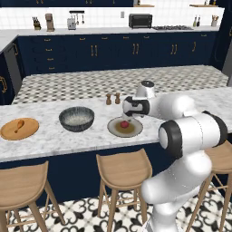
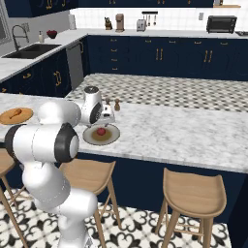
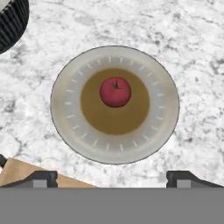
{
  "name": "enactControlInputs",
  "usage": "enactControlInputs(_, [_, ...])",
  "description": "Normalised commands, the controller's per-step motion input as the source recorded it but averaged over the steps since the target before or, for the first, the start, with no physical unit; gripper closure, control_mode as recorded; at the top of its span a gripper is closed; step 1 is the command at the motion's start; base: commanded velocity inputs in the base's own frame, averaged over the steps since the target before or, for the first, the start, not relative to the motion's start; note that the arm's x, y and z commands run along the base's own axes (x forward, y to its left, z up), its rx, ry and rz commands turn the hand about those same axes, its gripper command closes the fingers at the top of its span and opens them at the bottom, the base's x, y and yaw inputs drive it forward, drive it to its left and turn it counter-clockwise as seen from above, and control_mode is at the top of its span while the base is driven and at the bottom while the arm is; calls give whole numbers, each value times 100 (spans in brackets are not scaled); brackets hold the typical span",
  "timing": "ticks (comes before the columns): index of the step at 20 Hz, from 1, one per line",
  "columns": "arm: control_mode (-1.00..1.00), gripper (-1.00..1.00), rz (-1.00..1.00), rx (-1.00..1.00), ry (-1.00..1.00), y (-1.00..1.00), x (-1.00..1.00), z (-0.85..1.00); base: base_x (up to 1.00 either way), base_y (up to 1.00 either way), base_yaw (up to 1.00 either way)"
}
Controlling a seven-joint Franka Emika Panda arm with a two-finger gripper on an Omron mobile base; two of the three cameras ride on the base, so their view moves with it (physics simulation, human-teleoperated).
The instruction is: Pick the chicken drumstick and tomato from their plates and place them in the bowl. Then put the bowl in the fridge.
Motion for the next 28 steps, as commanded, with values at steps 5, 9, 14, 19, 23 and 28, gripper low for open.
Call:
enactControlInputs(5, [-100,-100,2,0,1,12,51,-48,0,0,0])
enactControlInputs(9, [-100,-100,0,0,2,3,36,-49,0,0,0])
enactControlInputs(14, [-100,-100,0,0,1,3,42,-41,0,0,0])
enactControlInputs(19, [-100,-100,0,0,2,2,35,-20,0,0,0])
enactControlInputs(23, [-100,-100,0,0,2,9,15,-12,0,0,0])
enactControlInputs(28, [-100,-100,0,0,1,13,12,-12,0,0,0])
